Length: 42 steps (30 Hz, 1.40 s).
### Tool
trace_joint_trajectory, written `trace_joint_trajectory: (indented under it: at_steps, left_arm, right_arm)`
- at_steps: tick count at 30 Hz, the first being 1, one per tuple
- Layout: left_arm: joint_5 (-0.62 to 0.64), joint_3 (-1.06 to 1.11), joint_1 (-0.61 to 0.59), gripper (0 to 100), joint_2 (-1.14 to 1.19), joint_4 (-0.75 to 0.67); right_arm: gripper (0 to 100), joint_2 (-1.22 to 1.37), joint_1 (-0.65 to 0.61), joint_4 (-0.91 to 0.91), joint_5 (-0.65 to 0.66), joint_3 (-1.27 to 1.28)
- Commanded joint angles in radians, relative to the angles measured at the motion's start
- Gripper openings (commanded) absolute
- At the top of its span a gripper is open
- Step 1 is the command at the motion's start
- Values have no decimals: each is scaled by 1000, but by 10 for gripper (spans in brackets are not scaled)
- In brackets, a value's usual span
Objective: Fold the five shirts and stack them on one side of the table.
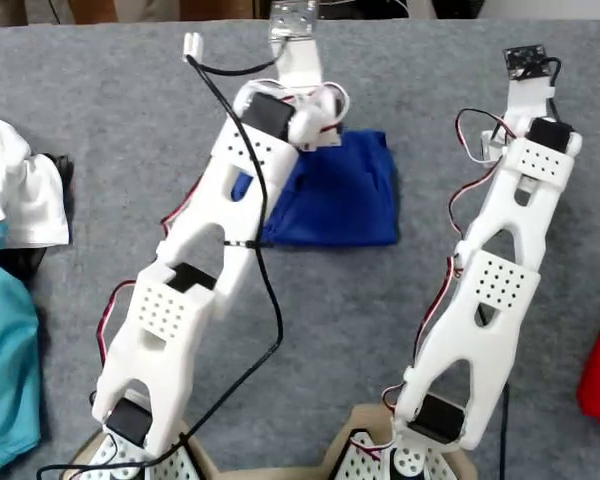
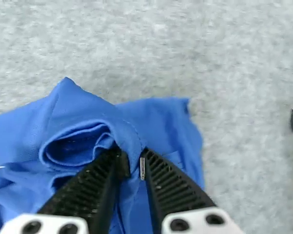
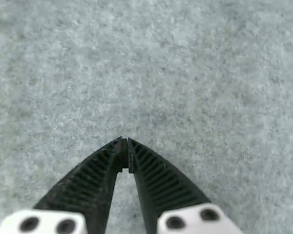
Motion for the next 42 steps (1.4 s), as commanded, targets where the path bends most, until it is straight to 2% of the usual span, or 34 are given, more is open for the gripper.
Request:
trace_joint_trajectory:
  at_steps: [1,11,28,42]
  left_arm:
    - [15,-8,43,20,-10,-44]
    - [17,-6,132,20,-8,-75]
    - [38,-6,195,24,-5,-172]
    - [35,-89,215,24,140,-206]
  right_arm:
    - [6,-13,35,-20,-37,-50]
    - [6,-13,44,-20,-38,-50]
    - [6,-12,45,-29,-38,-50]
    - [6,-12,47,-29,-38,-50]
